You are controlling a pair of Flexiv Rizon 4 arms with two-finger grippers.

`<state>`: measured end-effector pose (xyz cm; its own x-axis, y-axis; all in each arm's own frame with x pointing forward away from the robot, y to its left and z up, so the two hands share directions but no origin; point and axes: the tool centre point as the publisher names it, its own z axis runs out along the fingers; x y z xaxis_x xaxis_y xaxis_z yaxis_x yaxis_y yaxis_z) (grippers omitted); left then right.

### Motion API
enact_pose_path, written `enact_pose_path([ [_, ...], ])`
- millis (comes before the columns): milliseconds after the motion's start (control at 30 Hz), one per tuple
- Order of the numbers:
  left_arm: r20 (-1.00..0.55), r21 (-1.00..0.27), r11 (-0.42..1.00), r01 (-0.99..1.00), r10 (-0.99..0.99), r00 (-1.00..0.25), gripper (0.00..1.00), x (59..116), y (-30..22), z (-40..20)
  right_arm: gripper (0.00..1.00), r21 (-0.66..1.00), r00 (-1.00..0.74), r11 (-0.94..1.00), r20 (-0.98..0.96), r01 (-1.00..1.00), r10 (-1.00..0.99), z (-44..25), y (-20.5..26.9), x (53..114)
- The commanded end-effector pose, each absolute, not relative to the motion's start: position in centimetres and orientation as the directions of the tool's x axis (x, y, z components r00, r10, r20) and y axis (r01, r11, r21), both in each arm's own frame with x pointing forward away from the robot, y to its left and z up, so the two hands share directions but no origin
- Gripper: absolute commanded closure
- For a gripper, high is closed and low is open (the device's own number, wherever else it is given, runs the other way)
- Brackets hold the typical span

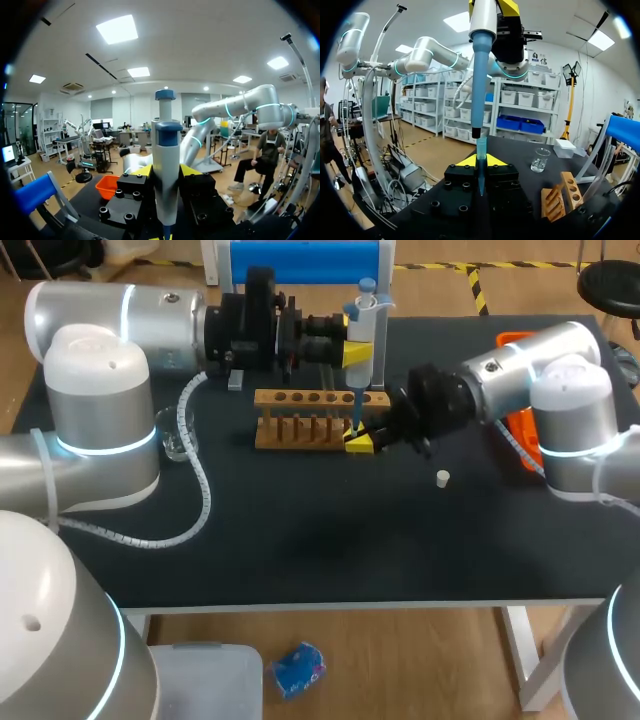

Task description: Invert the test tube, pick up the pipette, mount the tip to pipette, aspirate from beaker and dispense into the tube, eject the tip, return the pipette, and cap with the stopper.

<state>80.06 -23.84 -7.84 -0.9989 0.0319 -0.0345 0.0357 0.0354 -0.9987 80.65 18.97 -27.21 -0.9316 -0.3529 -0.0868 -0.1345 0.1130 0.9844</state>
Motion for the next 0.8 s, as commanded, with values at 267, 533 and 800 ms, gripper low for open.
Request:
enact_pose_path([
  [267, -0.036, -0.999, 0.033, 0.037, 0.032, -0.999, 1.00, 80.09, -23.91, -7.92, 1.00, 0.986, -0.936, 0.112, -0.081, -0.126, -0.343, -27.38, 18.43, 80.02],
  [533, -0.036, -0.999, 0.033, 0.037, 0.032, -0.999, 1.00, 80.09, -23.91, -7.92, 1.00, 0.986, -0.936, 0.107, -0.087, -0.131, -0.341, -27.05, 18.50, 80.29],
  [800, -0.036, -0.999, 0.033, 0.037, 0.032, -0.999, 1.00, 80.09, -23.91, -7.92, 1.00, 0.982, -0.931, 0.117, -0.102, -0.152, -0.351, -26.68, 18.52, 80.31],
])
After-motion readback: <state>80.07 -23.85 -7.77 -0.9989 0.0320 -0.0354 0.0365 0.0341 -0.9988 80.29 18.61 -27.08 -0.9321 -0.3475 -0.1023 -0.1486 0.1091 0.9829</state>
